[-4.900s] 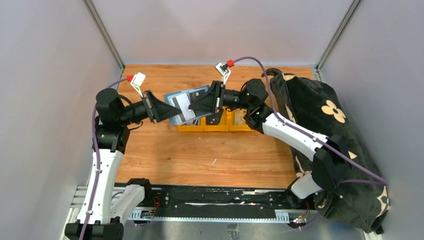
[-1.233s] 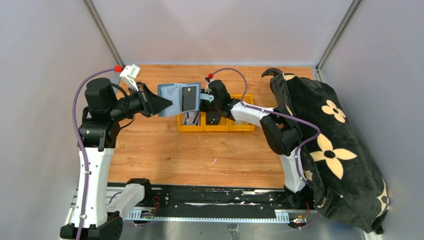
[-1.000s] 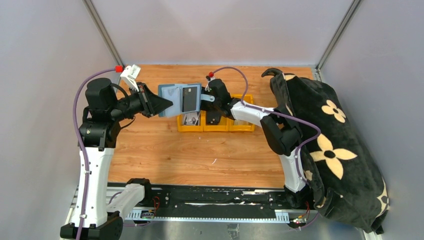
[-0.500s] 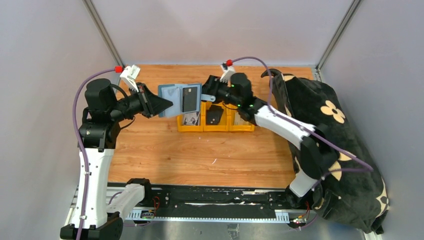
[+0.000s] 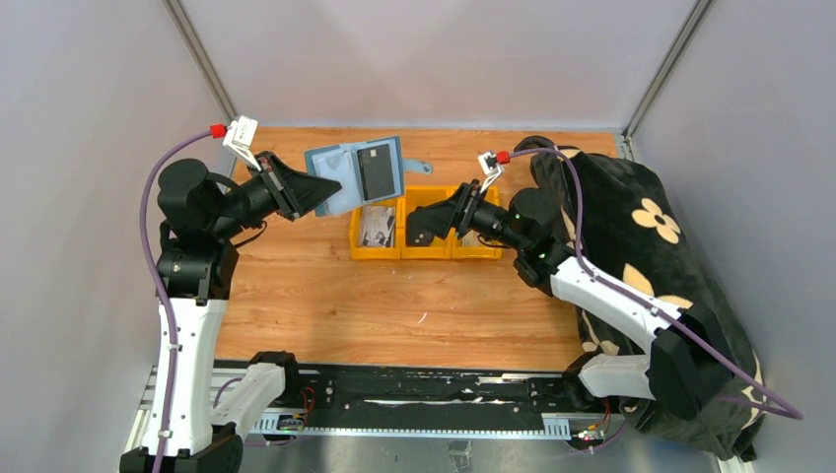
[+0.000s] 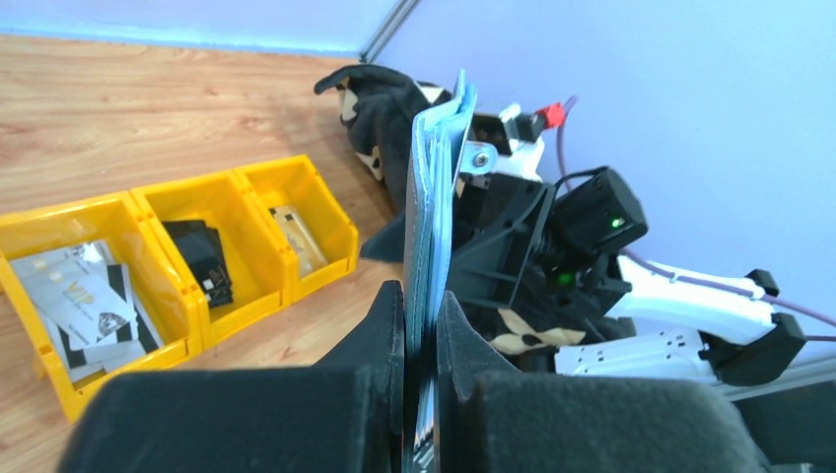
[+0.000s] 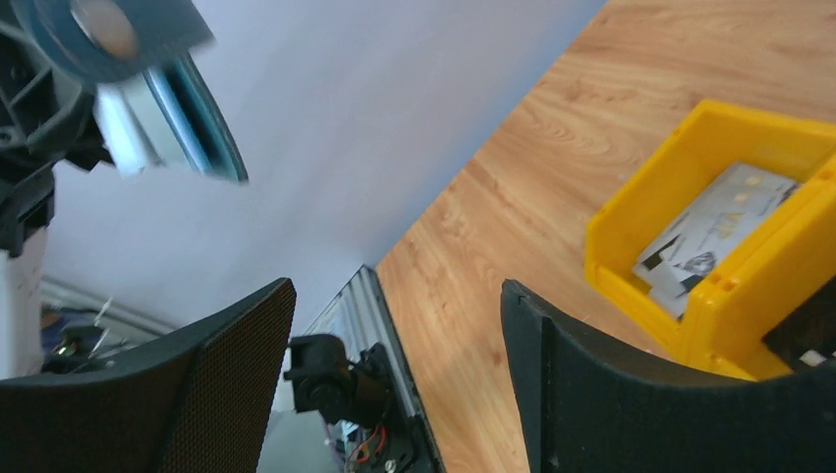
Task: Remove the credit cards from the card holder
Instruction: Remove the credit card from the card holder.
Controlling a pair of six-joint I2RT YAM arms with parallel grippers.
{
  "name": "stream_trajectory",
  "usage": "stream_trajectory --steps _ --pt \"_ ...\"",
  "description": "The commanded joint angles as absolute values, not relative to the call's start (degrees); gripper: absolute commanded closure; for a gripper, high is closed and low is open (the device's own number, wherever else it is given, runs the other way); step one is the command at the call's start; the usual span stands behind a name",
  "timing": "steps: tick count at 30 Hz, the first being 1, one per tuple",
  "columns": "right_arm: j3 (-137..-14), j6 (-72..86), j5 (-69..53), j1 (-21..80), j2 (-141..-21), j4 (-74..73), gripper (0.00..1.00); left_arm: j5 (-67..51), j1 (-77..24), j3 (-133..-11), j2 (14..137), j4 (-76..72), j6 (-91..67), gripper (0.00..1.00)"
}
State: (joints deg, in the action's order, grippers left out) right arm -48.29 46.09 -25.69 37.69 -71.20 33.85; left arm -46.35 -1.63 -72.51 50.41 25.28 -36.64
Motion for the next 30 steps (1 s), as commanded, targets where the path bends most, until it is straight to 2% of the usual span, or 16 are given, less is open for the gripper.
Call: stream_trajectory --steps 1,7,15,17,20,22,23,24,25,27,28,30 --pt "-46.2 51.0 -35.4 37.4 -71.7 47.7 0.2 -44.7 -1.3 -71.7 49.4 17.1 -42.8 1.0" --pt "-49.8 53.6 -37.8 40.2 -74.9 57.4 0.2 -47.1 -1.3 -68.9 48.3 11.2 -47.4 1.0" --pt "-54.7 59.5 -31.0 41.3 -80.0 66.6 0.2 -49.9 -1.3 -66.3 47.8 7.9 -50.6 1.0" --pt "-55.9 60.5 -29.6 41.6 -81.2 67.4 0.23 -50.2 -1.3 -65.7 47.7 7.4 -51.1 1.0" --pt "-57.7 61.3 -29.4 41.8 -82.4 67.1 0.39 -50.7 -1.3 -64.3 47.2 6.4 -52.0 1.0" --pt "-58.6 61.5 -30.1 41.6 -82.7 65.6 0.63 -51.0 -1.3 -63.6 46.8 6.9 -51.2 1.0" --pt "-59.0 61.4 -30.8 41.4 -82.7 64.4 0.79 -51.1 -1.3 -63.5 46.6 7.9 -49.9 0.98" --pt "-59.1 61.2 -31.8 41.0 -82.4 63.1 0.96 -51.1 -1.3 -63.8 46.6 9.9 -47.5 0.84" --pt "-58.9 61.1 -32.3 40.4 -81.9 62.0 0.99 -51.1 -1.3 -64.2 46.7 12.7 -43.9 0.61" --pt "-58.0 60.4 -35.7 38.6 -80.0 59.3 1.0 -49.5 -1.3 -68.1 47.5 22.6 -31.8 0.11" --pt "-58.2 59.1 -38.7 37.5 -79.1 57.1 1.0 -48.2 -1.3 -70.2 47.9 30.1 -24.5 0.02" --pt "-60.5 53.4 -45.8 36.0 -77.5 47.3 1.0 -46.5 -1.3 -74.5 48.5 36.7 -12.5 0.0"
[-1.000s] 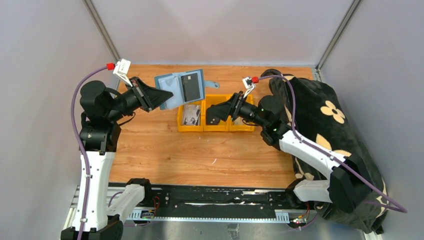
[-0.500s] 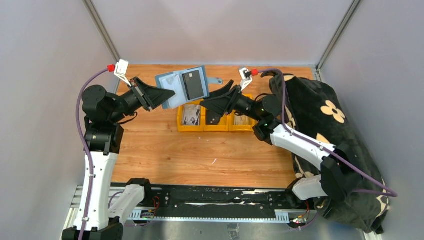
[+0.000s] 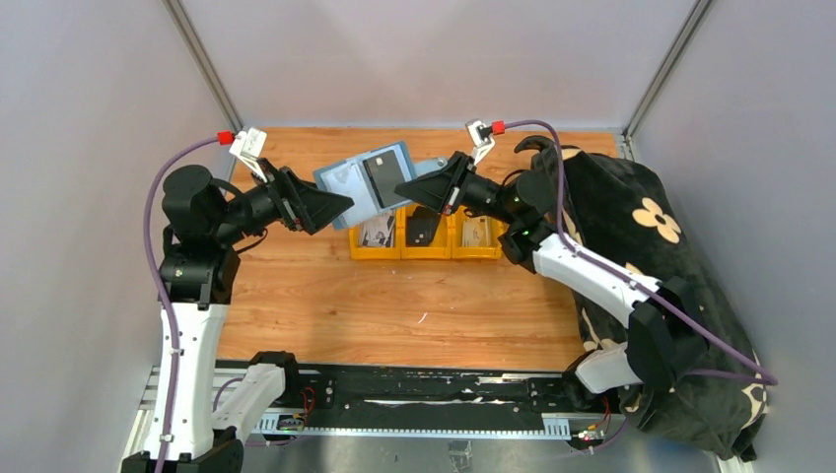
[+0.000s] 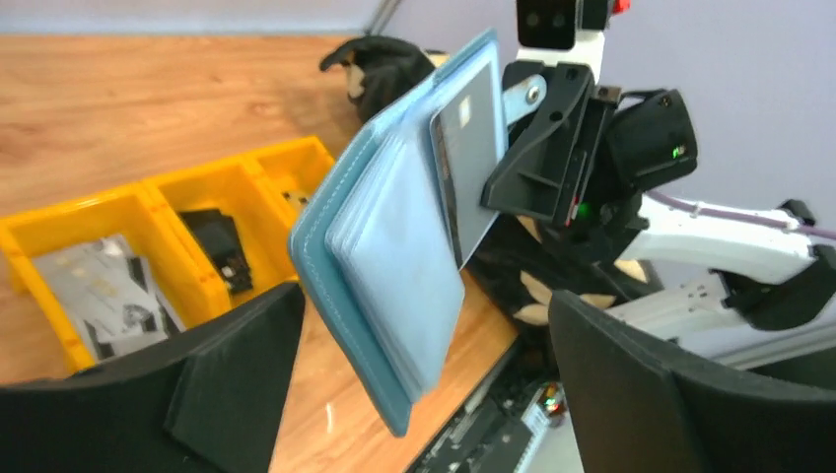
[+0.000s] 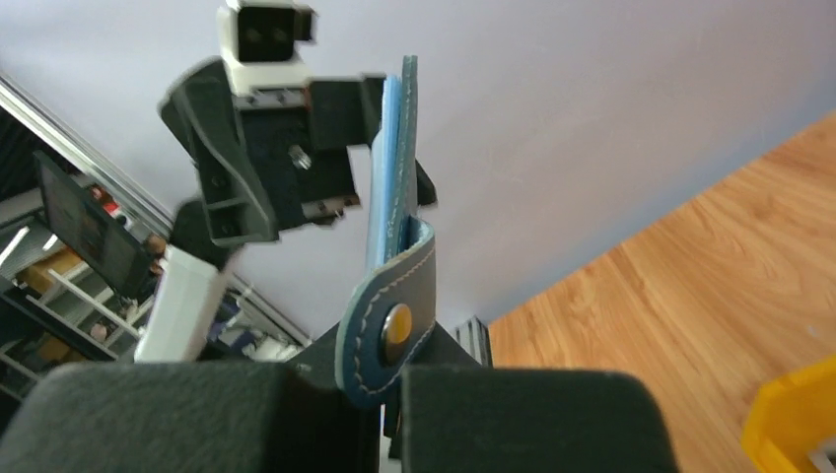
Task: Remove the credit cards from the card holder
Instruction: Remove the credit card from the card holder.
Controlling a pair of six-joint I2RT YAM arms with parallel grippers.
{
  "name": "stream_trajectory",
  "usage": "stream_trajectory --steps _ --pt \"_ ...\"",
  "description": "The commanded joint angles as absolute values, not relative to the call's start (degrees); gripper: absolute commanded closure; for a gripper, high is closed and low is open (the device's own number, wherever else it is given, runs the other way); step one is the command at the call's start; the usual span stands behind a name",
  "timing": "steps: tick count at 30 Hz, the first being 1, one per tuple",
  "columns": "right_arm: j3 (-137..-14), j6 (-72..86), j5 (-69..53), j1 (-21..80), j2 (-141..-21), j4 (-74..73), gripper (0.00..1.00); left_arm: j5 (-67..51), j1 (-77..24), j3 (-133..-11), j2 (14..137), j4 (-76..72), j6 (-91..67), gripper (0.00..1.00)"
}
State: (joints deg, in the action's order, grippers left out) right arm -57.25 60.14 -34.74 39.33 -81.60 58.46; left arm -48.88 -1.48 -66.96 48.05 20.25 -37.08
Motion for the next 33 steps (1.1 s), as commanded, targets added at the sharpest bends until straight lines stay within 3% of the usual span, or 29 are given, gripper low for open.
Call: stream_trajectory --steps 1,4,6,11,15,20,24,30,32,33 --pt "-62.4 48.4 -49.2 35.7 -76.8 40.0 1.0 -46.3 -1.3 -76.5 48.8 40.6 -7.5 0.0" --pt "-69.4 30.3 -54.1 36.4 -75.8 13.0 1.0 -49.1 -1.3 -82.1 49.7 47.6 4.9 0.0" --pt "-72.3 24.4 -56.8 36.5 -76.2 3.3 1.0 -54.3 -1.4 -84.1 50.1 50.8 12.3 0.0" --pt "-78.3 14.8 -60.5 38.9 -77.1 -9.1 1.0 -57.8 -3.2 -81.6 51.8 51.0 13.0 0.0" --pt "-82.2 8.2 -61.1 41.3 -78.4 -16.6 1.0 -55.1 -10.2 -76.7 52.5 51.1 12.5 0.0" --pt "-84.4 3.4 -61.3 44.0 -79.9 -22.1 1.0 -51.6 -13.8 -75.6 52.9 51.1 13.1 0.0" --pt "-86.7 0.9 -60.5 45.6 -81.6 -25.1 1.0 -55.3 -14.1 -74.8 54.0 51.1 10.6 0.03" --pt "-89.1 0.3 -59.6 47.3 -83.1 -26.6 1.0 -53.6 -22.7 -69.2 53.1 51.4 8.8 0.31" --pt "-89.7 -1.2 -59.2 47.8 -83.6 -27.6 1.0 -53.2 -22.9 -68.5 53.2 51.5 8.9 0.45" --pt "-89.9 -1.7 -59.0 48.0 -83.7 -28.1 1.0 -52.6 -22.9 -68.4 53.5 51.5 8.9 0.57"
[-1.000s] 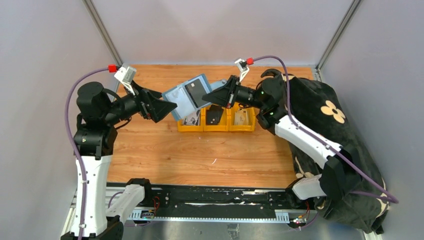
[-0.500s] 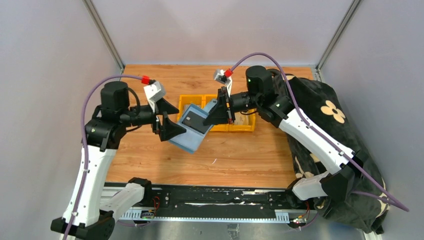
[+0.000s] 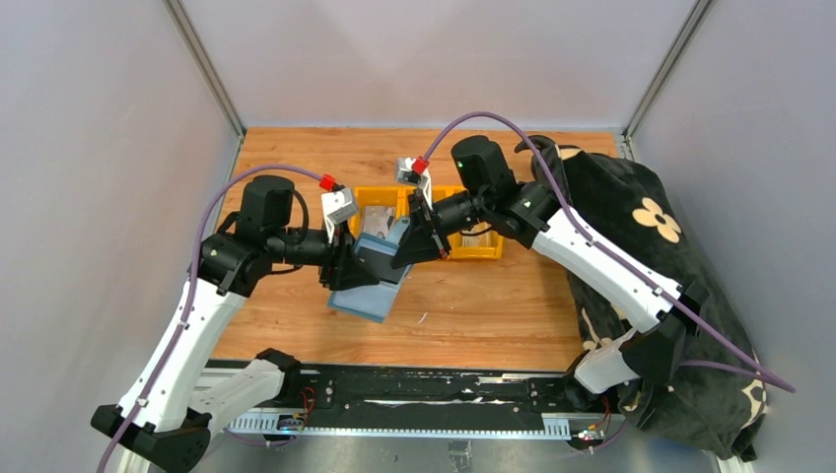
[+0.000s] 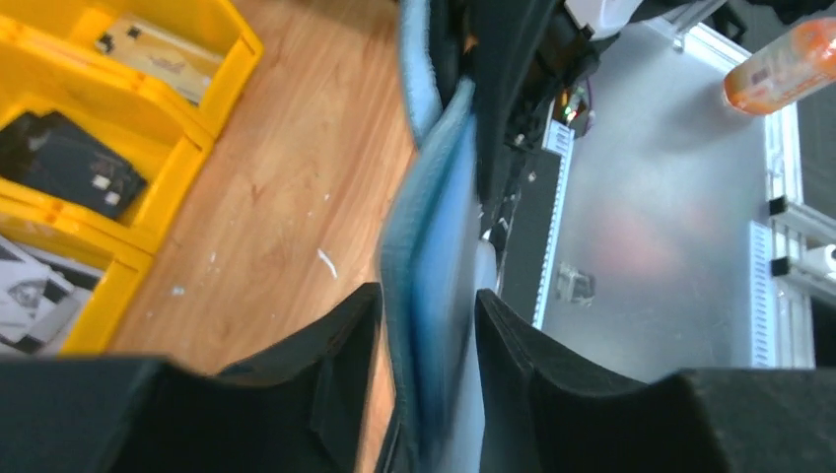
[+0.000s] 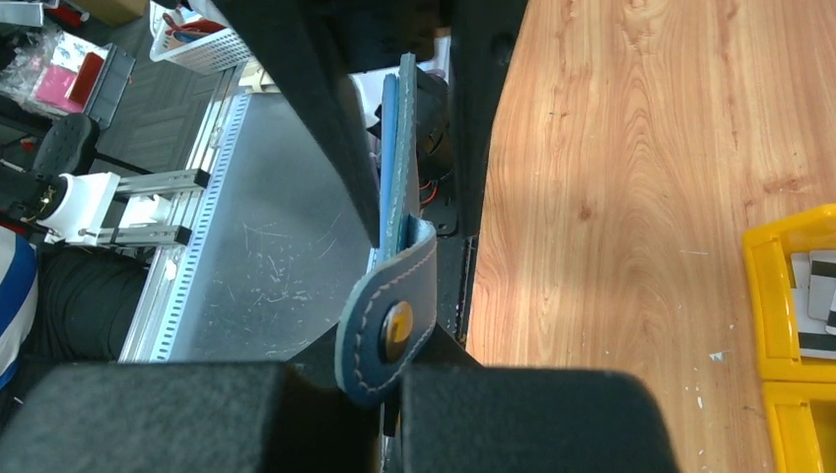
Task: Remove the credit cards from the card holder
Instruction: Remove the credit card from the card holder.
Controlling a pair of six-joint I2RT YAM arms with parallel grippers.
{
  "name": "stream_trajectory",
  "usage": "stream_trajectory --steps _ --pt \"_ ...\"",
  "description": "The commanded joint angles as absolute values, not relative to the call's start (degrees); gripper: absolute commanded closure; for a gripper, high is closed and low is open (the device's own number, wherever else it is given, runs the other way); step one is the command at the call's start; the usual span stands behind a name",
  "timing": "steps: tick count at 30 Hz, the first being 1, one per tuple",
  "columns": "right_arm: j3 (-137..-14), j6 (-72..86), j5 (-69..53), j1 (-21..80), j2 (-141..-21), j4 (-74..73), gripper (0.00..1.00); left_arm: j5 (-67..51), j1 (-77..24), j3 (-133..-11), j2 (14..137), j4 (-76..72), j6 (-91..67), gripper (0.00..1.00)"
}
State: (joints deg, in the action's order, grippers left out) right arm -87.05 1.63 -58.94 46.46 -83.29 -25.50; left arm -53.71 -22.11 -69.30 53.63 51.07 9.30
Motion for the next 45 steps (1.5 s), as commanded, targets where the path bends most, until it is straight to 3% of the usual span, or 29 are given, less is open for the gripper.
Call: stream_trajectory --steps 1,3,7,14,16,18,23,24,25,28,30,36,39,45 --pt "-89.8 -1.8 -58.9 48.0 -83.8 -28.3 1.0 -52.4 -22.9 -68.4 53.9 51.5 8.9 0.65" --pt "-89.3 -1.5 -58.0 48.0 -83.8 -28.0 0.96 -52.5 -22.9 -68.8 54.2 51.6 9.2 0.79" --pt "-83.3 7.0 -55.7 47.3 -81.0 -16.2 0.7 -52.7 -22.9 -70.7 54.8 49.1 7.1 0.98" --pt "-60.6 36.6 -46.8 44.2 -71.5 32.6 0.56 -52.2 -22.9 -68.5 52.2 31.9 -11.2 1.0" --pt "-57.0 41.4 -44.0 44.1 -70.5 41.6 0.57 -52.9 -22.9 -68.2 52.0 27.8 -16.0 1.0" --pt "-54.8 45.8 -41.7 43.9 -70.7 48.7 0.64 -54.1 -22.9 -67.5 51.9 23.8 -20.6 1.0" --pt "-54.8 56.3 -42.1 41.7 -73.8 58.6 0.96 -55.2 -22.9 -66.0 51.2 21.1 -23.6 0.98" --pt "-54.9 58.4 -43.0 41.0 -74.3 60.1 1.0 -55.1 -22.9 -66.1 51.1 22.5 -22.2 0.9" --pt "-55.0 60.1 -44.3 40.2 -74.7 61.1 1.0 -55.0 -22.9 -66.4 51.2 25.3 -20.4 0.76" --pt "-57.6 61.5 -52.0 37.6 -75.5 55.7 1.0 -53.8 -22.9 -69.8 52.5 36.2 -11.6 0.27" --pt "-60.9 54.5 -58.1 37.3 -75.0 43.0 1.0 -52.5 -22.7 -73.1 53.9 43.7 -4.3 0.18" --pt "-76.3 13.6 -60.1 38.4 -74.3 -14.2 1.0 -56.4 -19.9 -79.3 56.7 53.2 6.8 0.17" --pt "-80.8 5.5 -61.2 39.1 -76.0 -26.5 1.0 -59.0 -19.7 -79.9 57.8 53.3 7.6 0.19" --pt "-84.8 -2.1 -60.7 41.7 -76.8 -33.9 1.0 -64.4 -19.7 -79.8 61.6 53.3 6.4 0.29"
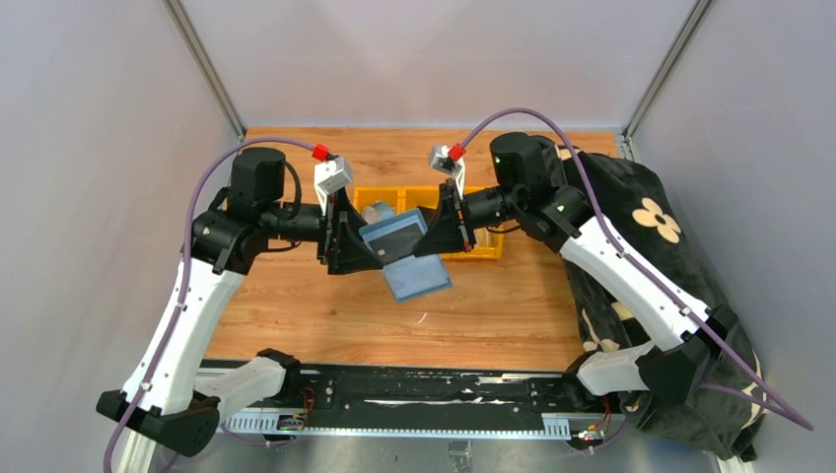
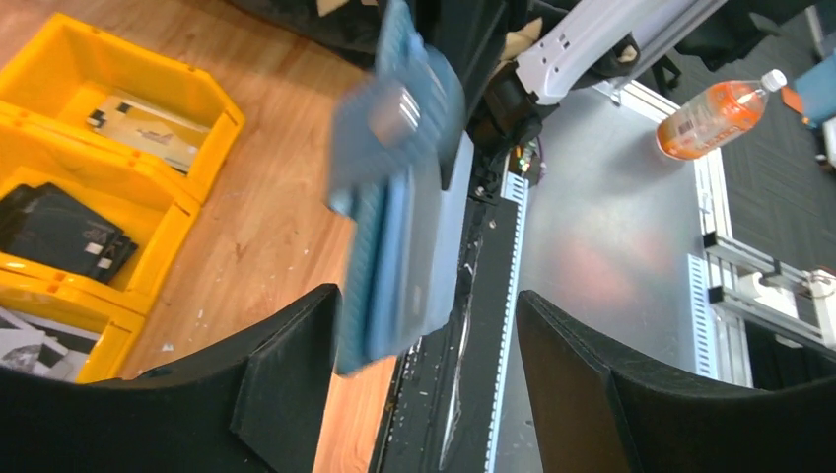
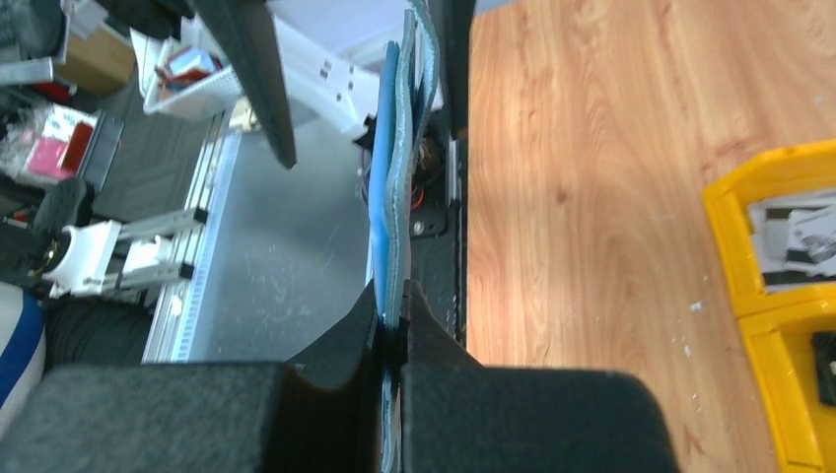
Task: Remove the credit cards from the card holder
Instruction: Remove the credit card from the card holder.
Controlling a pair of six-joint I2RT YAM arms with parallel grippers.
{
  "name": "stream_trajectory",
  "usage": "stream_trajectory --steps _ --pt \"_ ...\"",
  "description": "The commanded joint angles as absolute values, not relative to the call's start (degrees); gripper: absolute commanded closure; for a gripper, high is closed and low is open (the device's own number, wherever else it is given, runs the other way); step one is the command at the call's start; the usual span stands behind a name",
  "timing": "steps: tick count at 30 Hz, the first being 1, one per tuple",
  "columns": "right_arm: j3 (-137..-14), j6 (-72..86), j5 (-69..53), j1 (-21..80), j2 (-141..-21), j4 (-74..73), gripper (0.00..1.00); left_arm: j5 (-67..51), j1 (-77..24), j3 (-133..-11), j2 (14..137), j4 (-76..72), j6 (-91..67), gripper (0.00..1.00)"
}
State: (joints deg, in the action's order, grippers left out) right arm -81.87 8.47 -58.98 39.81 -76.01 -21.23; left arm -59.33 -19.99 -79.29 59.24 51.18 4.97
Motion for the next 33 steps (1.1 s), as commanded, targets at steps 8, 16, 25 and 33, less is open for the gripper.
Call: stream_trajectory --steps 8,16,25,33 --pt "-89.0 -3.1 -60.1 44.5 -79.9 -34.1 1.0 -67.2 -19.7 -77.8 64.4 53.4 6.1 0.51" --pt "-89.5 -0.8 -62.0 45.6 -82.3 -29.3 0.83 -68.0 -19.6 -78.2 64.4 53.5 6.1 0.99" --pt "-61.4 29.8 -61.2 42.2 -70.3 19.5 0.58 -65.4 -13.2 -74.2 59.1 30.8 -12.4 1.0" --pt "-61.0 34.3 -60.9 38.5 -69.7 20.0 1.0 -62.3 -10.0 -63.3 52.1 15.0 -30.8 0.97"
